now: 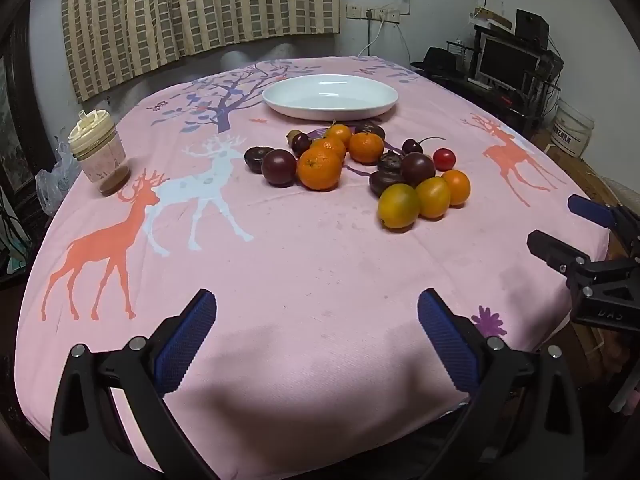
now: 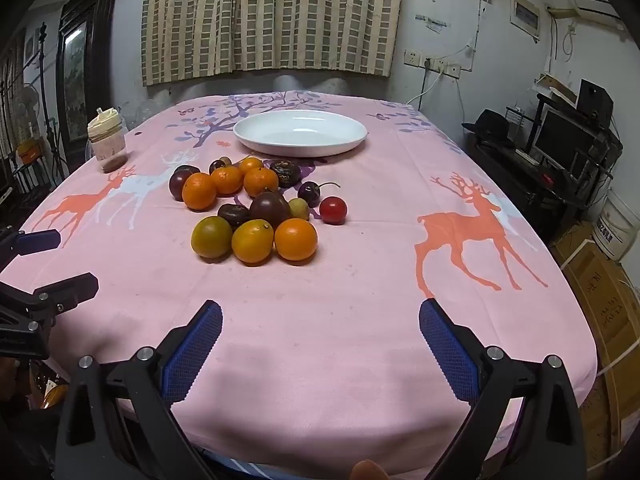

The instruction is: Organize fruits

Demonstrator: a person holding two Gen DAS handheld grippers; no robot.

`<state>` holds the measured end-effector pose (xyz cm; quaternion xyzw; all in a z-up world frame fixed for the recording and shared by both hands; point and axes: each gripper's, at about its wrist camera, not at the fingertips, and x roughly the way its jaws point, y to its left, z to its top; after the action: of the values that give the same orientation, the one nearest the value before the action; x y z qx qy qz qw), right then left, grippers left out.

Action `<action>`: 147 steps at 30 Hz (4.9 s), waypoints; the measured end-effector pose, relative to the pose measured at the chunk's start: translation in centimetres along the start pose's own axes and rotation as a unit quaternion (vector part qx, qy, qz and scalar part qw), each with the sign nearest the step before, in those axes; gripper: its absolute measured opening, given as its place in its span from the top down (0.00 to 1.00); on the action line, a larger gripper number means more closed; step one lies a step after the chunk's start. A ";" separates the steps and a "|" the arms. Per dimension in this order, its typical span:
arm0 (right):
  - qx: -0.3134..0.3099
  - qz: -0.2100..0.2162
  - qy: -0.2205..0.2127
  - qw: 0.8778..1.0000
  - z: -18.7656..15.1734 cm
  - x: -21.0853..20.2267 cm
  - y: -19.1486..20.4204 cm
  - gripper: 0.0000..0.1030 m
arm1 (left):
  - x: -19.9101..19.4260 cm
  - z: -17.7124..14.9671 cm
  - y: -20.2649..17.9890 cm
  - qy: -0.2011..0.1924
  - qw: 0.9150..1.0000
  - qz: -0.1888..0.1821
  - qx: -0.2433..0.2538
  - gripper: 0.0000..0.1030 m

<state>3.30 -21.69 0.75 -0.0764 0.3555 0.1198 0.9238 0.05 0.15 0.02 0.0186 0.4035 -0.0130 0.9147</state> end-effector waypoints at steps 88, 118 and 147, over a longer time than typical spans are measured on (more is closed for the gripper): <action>-0.003 -0.004 0.008 1.000 -0.4 1.0 0.3 0.04 | 1.1 -1.1 0.3 0.014 1.000 0.007 0.001 0.04; 0.039 0.107 0.086 0.990 3.5 10.1 -1.4 0.48 | 4.5 -1.4 2.6 0.010 0.998 -0.058 -0.003 0.04; 0.090 0.188 0.044 0.977 5.4 11.8 -3.7 0.62 | 10.8 5.9 -4.2 0.064 0.980 -0.160 0.101 0.49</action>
<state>16.21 -22.01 -3.03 0.0701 0.4135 0.2549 0.8713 11.54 -4.37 -4.10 0.0467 0.4553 -0.1989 0.8666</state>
